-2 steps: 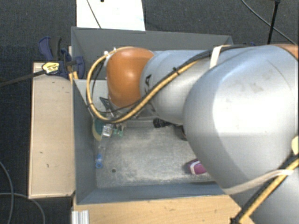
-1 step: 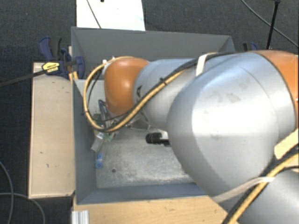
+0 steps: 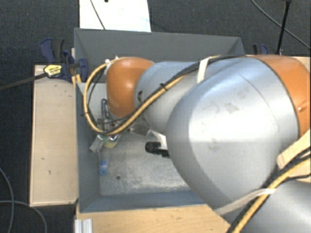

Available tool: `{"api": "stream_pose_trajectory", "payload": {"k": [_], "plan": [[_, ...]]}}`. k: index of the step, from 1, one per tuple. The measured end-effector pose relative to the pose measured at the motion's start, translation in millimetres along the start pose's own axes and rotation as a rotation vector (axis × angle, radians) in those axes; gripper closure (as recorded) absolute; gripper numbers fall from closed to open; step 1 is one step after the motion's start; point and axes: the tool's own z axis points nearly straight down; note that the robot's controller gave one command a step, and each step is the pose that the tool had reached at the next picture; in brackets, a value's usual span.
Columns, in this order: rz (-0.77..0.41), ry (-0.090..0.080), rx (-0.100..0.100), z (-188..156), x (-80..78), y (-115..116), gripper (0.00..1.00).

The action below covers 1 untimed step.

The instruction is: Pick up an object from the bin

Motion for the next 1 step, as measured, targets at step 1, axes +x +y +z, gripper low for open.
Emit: {"api": "stream_pose_trajectory", "payload": {"k": [1], "plan": [[-0.002, -0.004, -0.008, -4.1, -1.1, 2.9, 1.0]]}}
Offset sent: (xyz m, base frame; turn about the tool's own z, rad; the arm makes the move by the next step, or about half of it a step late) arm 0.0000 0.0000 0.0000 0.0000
